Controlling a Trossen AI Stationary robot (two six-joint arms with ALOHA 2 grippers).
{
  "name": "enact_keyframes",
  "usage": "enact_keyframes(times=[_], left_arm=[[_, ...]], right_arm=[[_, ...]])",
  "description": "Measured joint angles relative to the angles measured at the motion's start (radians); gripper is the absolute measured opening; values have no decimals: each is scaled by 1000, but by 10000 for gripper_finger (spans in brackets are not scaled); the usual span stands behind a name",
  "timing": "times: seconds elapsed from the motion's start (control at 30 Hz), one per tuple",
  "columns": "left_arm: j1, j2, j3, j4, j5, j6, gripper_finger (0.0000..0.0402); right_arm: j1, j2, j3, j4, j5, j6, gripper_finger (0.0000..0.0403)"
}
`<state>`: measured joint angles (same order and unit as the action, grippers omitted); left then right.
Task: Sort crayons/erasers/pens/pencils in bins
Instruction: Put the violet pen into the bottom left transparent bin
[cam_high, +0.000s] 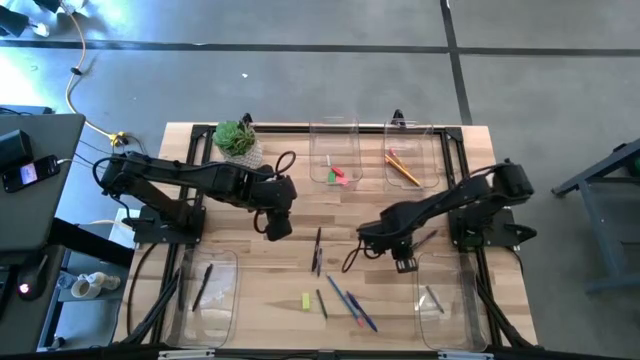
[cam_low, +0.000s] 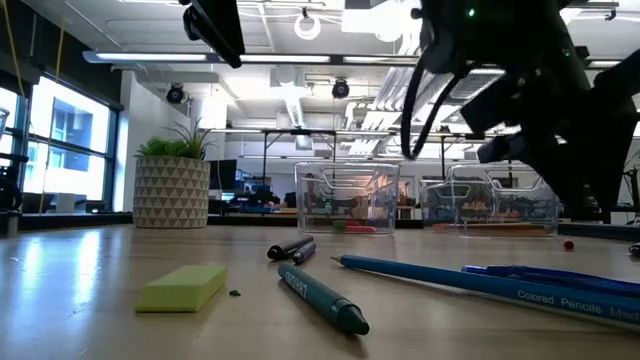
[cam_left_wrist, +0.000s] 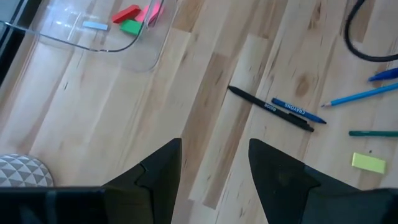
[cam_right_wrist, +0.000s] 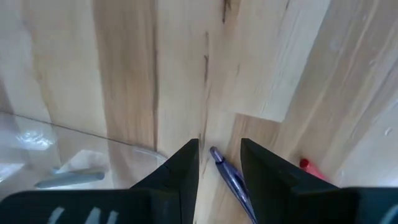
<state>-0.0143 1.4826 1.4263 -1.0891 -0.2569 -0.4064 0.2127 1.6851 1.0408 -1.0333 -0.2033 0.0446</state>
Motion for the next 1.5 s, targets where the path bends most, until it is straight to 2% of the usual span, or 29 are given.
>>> enact_keyframes(times=[0.27,0.63,0.97,1.5], left_arm=[[0,0,0,-14,2,18,174],[-1,0,0,-14,1,30,174],[-1,0,0,-13,0,36,174],[-1,0,0,-12,-16,36,174]], right_arm=[[-1,52,21,-33,11,35,113],[-3,54,12,-60,11,-9,174],[0,105,11,-64,5,3,177],[0,109,-10,-98,11,54,177]])
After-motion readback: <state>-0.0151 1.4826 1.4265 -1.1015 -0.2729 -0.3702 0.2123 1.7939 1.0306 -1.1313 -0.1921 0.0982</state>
